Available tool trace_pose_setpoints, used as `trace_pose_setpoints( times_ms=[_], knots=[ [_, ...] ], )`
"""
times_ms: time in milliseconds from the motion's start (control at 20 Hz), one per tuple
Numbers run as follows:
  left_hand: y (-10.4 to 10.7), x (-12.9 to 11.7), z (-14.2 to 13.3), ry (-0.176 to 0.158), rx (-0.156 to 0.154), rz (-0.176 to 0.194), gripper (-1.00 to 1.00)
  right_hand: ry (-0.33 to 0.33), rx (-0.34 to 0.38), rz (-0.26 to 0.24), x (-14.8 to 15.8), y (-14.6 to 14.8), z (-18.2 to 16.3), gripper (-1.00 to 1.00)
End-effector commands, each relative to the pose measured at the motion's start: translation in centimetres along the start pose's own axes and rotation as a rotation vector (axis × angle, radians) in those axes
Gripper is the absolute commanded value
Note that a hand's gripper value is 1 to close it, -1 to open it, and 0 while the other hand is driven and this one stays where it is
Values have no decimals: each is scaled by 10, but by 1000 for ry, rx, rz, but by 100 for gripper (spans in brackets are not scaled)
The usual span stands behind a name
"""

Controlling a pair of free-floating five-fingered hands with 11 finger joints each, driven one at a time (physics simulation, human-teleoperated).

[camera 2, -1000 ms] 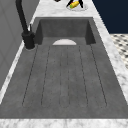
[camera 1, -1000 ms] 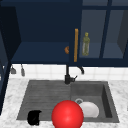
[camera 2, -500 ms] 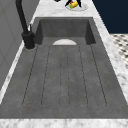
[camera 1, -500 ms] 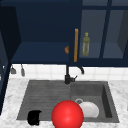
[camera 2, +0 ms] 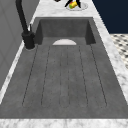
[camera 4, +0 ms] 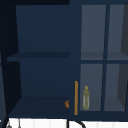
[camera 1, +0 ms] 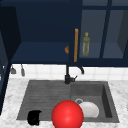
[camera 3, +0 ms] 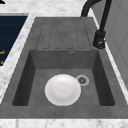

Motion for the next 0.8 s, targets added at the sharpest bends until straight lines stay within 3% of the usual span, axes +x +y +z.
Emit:
trace_pose_setpoints(
  times_ms=[0, 350, 400, 450, 500, 750],
  knots=[
    [0, 0, 0, 0, 0, 0, 0, 3, -5, 5, -5, 10, -18, -100],
    [0, 0, 0, 0, 0, 0, 0, 14, 10, 9, 2, 11, -14, -100],
    [0, 0, 0, 0, 0, 0, 0, 13, -1, 10, 4, 17, -9, 100],
    [0, 0, 0, 0, 0, 0, 0, 17, -41, 58, 9, 19, -4, 100],
    [0, 0, 0, 0, 0, 0, 0, 27, -87, 72, 15, 19, 1, 100],
    [0, 0, 0, 0, 0, 0, 0, 42, -245, 51, 15, 13, 3, 100]
  ],
)
